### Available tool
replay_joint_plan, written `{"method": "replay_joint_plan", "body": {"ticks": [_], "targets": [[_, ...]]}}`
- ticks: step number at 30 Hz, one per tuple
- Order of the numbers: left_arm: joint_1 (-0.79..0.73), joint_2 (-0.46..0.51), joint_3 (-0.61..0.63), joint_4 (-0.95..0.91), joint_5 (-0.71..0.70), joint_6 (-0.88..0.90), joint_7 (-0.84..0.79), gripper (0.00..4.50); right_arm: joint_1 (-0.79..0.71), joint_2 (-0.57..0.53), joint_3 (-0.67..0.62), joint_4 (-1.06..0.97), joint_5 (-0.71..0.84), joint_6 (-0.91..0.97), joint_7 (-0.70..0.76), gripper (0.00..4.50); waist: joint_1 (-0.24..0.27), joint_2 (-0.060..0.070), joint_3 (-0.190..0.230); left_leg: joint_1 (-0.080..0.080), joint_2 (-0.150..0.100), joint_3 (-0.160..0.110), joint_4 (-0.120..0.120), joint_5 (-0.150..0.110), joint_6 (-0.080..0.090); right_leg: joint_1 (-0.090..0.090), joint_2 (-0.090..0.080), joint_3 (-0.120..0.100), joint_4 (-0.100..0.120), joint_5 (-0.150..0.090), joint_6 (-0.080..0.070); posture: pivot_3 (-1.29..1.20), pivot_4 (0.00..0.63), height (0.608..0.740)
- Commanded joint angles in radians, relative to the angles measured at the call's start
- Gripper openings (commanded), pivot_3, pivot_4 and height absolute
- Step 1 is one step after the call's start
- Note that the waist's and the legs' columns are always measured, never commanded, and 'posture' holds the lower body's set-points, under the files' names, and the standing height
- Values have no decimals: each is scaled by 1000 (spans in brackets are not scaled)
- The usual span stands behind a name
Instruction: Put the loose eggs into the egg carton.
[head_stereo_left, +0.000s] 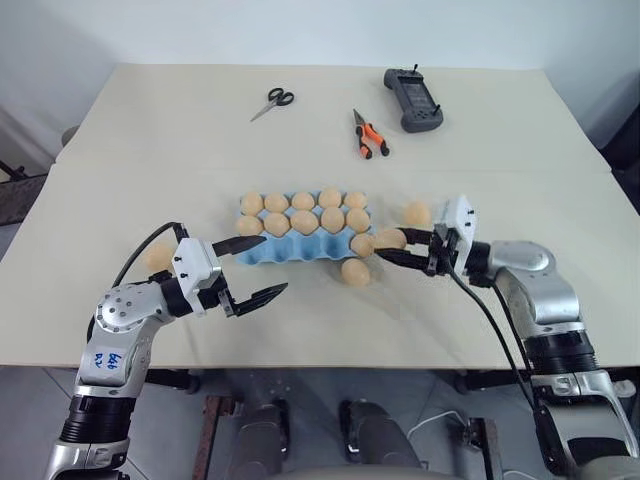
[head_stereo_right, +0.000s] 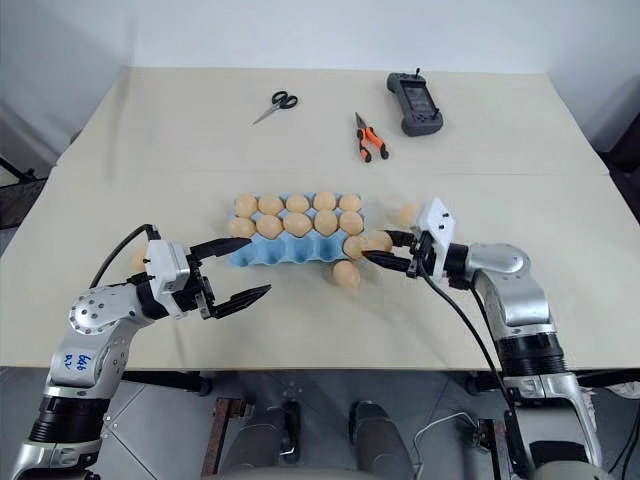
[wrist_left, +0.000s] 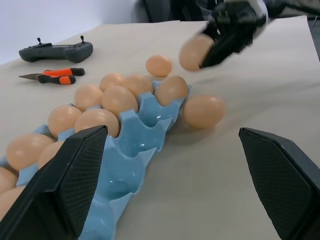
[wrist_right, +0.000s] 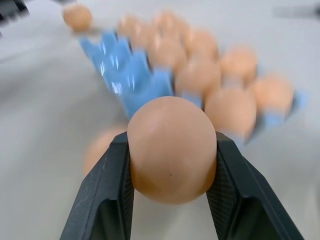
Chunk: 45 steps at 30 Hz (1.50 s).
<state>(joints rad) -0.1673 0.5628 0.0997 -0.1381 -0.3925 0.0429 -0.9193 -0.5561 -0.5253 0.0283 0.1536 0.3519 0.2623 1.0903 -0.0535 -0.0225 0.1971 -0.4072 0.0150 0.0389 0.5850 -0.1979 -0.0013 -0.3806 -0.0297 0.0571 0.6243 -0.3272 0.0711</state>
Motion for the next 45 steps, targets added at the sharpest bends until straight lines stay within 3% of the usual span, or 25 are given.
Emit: {"method": "replay_joint_plan", "body": {"ticks": [1, 6, 9, 18, 22, 25, 33, 40, 45], "targets": [[27, 19, 46, -8, -16, -10, 4, 4500, -80, 46, 65, -53, -45, 44, -63, 1525, -8, 0, 0, 0, 0, 0, 0, 0, 0, -1, 0, 1, 0, 0, 0, 0, 150, 740], [70, 15, 90, -11, -26, -4, 26, 4500, -130, 99, 146, -28, -105, 75, -102, 1525, -2, 0, 0, -5, 0, 0, 0, 0, 0, -7, 0, 0, 2, 0, -1, 0, 150, 740], [94, 10, 101, -27, -24, -4, 39, 4500, -154, 131, 166, -22, -116, 90, -119, 1525, 0, 0, 0, -17, 0, 0, 4, 1, 0, -18, -1, -2, 6, 0, 0, 0, 150, 740], [138, 11, 112, -73, -31, -2, 66, 4500, -148, 93, 131, -78, -100, 115, -100, 4476, -2, 0, 0, -17, 0, 0, 5, 1, 0, -17, -2, -4, 6, 0, 1, 0, 150, 740], [140, 13, 114, -75, -33, -1, 67, 4500, -93, 28, 57, -121, -74, 98, -104, 4476, 0, 0, 0, -17, 0, 0, 4, 1, 0, -17, -2, -4, 4, 0, 1, 0, 150, 740], [107, 9, 83, -59, -25, 4, 55, 4500, 31, -23, -91, -166, -20, 51, -125, 4476, 11, -1, -1, -17, 0, 0, 3, 1, 0, -17, -2, -4, 3, 0, 1, 0, 150, 740], [12, 2, 6, -11, -11, 28, 15, 4500, 284, -50, -277, -173, 6, -73, -186, 4476, 19, -1, -1, -14, 0, 1, 5, 1, 0, -13, 0, -4, 5, 0, 1, 0, 150, 740], [-59, -21, -34, 20, -23, 22, -21, 4500, 335, -51, -295, -67, -25, -174, -240, 4476, 14, -1, -1, -13, 1, 4, 10, 4, 6, -13, 0, -2, 9, 1, 2, 0, 150, 740], [-74, -35, -36, 12, -40, 46, -22, 4500, 237, -59, -241, 47, -69, -179, -253, 4476, 12, -1, -1, -13, 1, 4, 12, 4, 6, -13, 0, -1, 12, 1, 2, 0, 150, 740]]}}
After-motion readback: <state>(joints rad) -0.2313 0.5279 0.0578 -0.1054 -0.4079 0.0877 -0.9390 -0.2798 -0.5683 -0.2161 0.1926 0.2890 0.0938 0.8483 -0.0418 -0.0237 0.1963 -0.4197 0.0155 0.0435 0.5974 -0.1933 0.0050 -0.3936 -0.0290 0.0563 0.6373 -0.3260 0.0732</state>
